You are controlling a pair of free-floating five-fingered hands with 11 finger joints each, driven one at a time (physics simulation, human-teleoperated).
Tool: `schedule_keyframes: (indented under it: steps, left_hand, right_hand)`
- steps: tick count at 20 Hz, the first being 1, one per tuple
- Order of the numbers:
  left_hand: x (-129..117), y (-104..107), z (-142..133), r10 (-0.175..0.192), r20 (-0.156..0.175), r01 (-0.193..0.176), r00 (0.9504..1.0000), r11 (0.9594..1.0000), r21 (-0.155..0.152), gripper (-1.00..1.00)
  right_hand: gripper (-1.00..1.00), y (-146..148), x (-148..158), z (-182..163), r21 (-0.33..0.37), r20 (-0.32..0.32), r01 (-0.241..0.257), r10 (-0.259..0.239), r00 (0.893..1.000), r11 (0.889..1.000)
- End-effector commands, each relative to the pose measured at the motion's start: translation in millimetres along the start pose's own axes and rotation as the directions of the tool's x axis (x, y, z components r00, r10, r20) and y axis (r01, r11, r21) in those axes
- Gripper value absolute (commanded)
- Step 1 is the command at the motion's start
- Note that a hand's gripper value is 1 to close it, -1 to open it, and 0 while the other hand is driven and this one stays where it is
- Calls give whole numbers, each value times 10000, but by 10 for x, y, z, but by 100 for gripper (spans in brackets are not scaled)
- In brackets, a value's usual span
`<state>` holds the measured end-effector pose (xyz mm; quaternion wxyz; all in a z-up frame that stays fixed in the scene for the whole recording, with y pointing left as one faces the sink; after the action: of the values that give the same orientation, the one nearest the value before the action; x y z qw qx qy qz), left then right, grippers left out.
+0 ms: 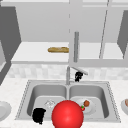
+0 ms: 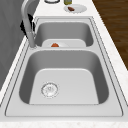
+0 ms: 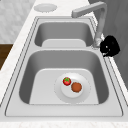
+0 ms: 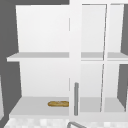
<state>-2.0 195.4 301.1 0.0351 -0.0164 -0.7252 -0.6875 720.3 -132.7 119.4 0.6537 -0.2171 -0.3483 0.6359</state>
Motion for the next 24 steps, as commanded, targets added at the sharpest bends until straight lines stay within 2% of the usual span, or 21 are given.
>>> schedule_keyframes:
  steps: [1, 10, 12, 24]
  left_hand:
    - [0, 0, 0, 0, 0, 0, 10000, 10000, 0, 0]
    - [0, 0, 0, 0, 0, 0, 10000, 10000, 0, 0]
    - [0, 0, 0, 0, 0, 0, 10000, 10000, 0, 0]
    - [0, 0, 0, 0, 0, 0, 10000, 10000, 0, 0]
  right_hand:
    - [100, -6, 194, -170, 146, -413, 293, -287, 9987, 9995]
    - [100, -15, 182, -146, -69, -438, 339, -342, 9985, 9994]
    - [100, -11, 217, -151, -132, -752, 472, -480, 9960, 9988]
    - [100, -69, 225, -138, 412, -999, 562, -518, 9936, 9976]
